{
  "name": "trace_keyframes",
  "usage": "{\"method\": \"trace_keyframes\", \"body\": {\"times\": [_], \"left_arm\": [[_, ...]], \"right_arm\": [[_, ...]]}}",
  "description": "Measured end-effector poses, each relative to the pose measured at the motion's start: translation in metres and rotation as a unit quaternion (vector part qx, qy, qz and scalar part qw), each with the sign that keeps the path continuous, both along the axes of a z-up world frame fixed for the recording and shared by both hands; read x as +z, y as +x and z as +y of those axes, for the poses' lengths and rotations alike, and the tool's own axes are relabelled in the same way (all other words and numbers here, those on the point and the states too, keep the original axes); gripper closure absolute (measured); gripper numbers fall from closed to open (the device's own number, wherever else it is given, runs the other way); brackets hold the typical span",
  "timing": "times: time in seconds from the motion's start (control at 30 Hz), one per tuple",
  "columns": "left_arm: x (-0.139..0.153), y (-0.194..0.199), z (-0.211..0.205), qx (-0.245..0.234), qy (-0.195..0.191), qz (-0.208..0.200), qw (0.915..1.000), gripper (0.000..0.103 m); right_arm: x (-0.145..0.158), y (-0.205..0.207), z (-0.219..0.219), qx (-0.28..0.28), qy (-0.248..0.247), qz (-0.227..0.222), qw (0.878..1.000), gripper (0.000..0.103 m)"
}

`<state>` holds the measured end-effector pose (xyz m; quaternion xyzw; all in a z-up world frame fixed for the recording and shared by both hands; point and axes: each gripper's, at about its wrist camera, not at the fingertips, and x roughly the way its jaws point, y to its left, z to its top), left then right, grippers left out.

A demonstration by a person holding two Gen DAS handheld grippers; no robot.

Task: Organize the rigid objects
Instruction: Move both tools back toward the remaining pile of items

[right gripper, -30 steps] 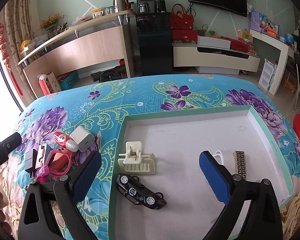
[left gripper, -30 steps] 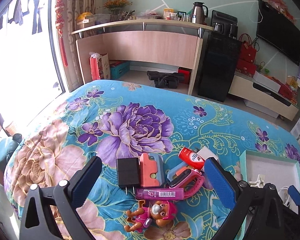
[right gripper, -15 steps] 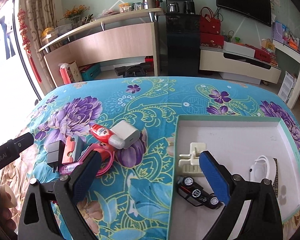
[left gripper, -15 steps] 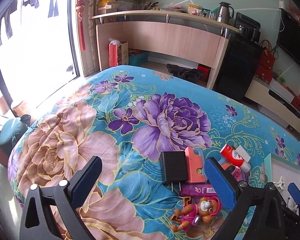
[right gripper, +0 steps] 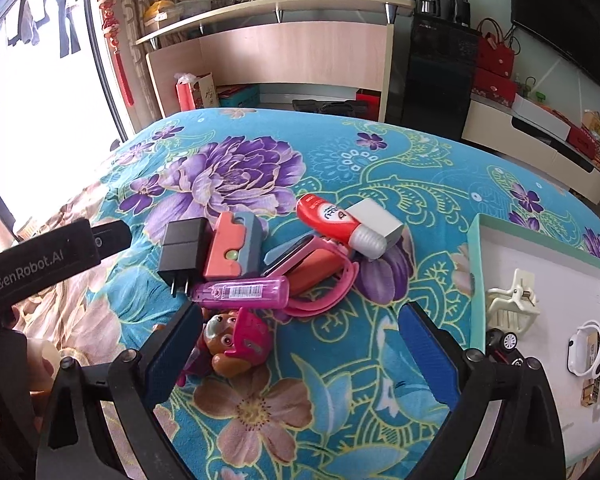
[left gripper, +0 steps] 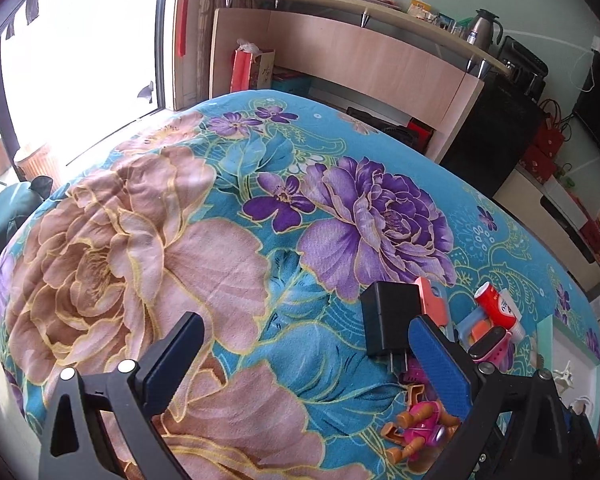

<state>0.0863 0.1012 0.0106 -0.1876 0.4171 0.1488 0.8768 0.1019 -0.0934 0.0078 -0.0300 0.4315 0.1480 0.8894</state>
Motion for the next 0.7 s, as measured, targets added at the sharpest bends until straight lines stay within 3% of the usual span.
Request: {"method": "trace_keyframes", "body": {"times": [0.2,0.4,0.7], "left_arm": [[-0.005,-0.001,0.007,0.006,0.011,0.01,0.9999,0.0],[-0.01,-0.001,0.013,0.014,-0.01,0.012,0.9998,0.0],[-0.018,-0.002,0.02,0.022,-0.011,0.027,0.9993,0.0]], "right_arm": [[-0.006,-0.006,0.018,0.029,-0.001,0.009,1.0,0.005],[-0.011,-0.011,0.032,0.05,-0.004,0.018,0.999,0.005],[-0.026,-0.014,0.05,0.076,-0.023,0.035,0.996,0.005]]}}
